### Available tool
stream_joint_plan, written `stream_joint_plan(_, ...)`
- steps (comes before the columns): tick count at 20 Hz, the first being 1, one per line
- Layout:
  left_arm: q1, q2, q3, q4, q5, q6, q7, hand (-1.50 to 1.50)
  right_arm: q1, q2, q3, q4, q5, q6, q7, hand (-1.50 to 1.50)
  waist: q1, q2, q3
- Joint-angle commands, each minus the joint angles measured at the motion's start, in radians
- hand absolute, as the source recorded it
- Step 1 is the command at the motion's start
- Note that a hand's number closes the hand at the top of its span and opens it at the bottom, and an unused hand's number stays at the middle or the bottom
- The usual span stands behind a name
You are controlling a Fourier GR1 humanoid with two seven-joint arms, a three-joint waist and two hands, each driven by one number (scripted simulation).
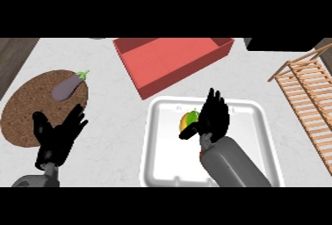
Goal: Pick the lemon from the tray and place it in the tiered shelf
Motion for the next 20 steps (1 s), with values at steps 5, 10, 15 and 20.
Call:
stream_joint_plan(5,-0.021,-0.022,-0.010,-0.004,-0.014,0.000,0.025,0.00,-0.030,0.008,0.081,0.167,-0.135,0.144,-0.024,1.50,0.010,0.006,-0.002)
stream_joint_plan(10,0.010,-0.017,0.020,0.043,-0.029,-0.052,-0.017,0.00,-0.123,0.008,0.099,0.255,-0.248,-0.088,-0.088,1.50,0.002,0.004,-0.002)
stream_joint_plan(15,0.004,-0.052,0.010,-0.050,-0.055,0.017,0.072,0.00,-0.162,0.008,0.176,0.223,-0.234,-0.181,-0.110,1.50,0.005,0.003,-0.002)
stream_joint_plan(20,0.000,-0.025,0.042,0.008,-0.033,-0.013,0.032,0.00,-0.187,-0.106,-0.185,0.273,-0.216,-0.263,0.066,1.50,-0.034,0.004,-0.003)
